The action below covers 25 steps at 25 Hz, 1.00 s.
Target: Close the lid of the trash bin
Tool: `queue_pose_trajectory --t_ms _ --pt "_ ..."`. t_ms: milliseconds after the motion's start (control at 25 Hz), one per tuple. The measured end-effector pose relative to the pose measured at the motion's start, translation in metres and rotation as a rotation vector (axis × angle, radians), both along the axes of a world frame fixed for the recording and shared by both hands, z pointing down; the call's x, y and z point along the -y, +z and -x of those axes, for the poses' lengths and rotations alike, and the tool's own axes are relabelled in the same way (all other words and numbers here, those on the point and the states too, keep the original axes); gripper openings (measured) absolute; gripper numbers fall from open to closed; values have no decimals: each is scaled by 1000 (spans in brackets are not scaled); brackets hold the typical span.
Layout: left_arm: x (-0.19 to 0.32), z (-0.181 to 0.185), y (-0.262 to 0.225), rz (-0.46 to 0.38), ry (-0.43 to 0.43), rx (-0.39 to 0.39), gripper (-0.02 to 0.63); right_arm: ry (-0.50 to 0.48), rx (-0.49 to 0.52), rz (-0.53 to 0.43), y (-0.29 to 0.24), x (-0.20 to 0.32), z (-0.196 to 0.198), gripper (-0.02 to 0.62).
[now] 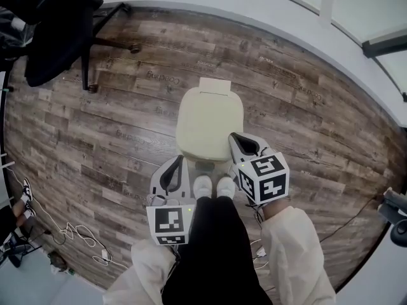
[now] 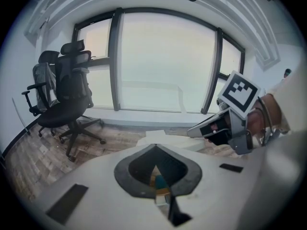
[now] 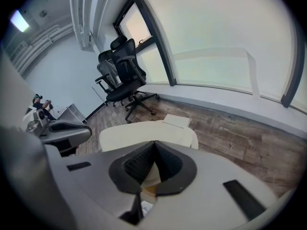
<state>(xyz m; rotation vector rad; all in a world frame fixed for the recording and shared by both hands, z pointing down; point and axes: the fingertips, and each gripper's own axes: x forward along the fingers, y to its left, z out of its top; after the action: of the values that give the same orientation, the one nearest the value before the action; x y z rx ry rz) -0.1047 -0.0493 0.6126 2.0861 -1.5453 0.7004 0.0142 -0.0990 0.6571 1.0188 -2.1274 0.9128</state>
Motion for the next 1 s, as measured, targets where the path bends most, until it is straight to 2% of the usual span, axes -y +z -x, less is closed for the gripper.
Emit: queue_pose_trajectory --t_ms 400,600,1000 --pt "-1 -1 25 42 18 -2 8 -43 -32 106 47 -29 5 24" --pt "3 -5 30 54 30 -8 8 -32 -32 152 67 -38 6 23" --pt "9 -9 40 73 40 -17 8 -44 -62 186 89 -45 6 24"
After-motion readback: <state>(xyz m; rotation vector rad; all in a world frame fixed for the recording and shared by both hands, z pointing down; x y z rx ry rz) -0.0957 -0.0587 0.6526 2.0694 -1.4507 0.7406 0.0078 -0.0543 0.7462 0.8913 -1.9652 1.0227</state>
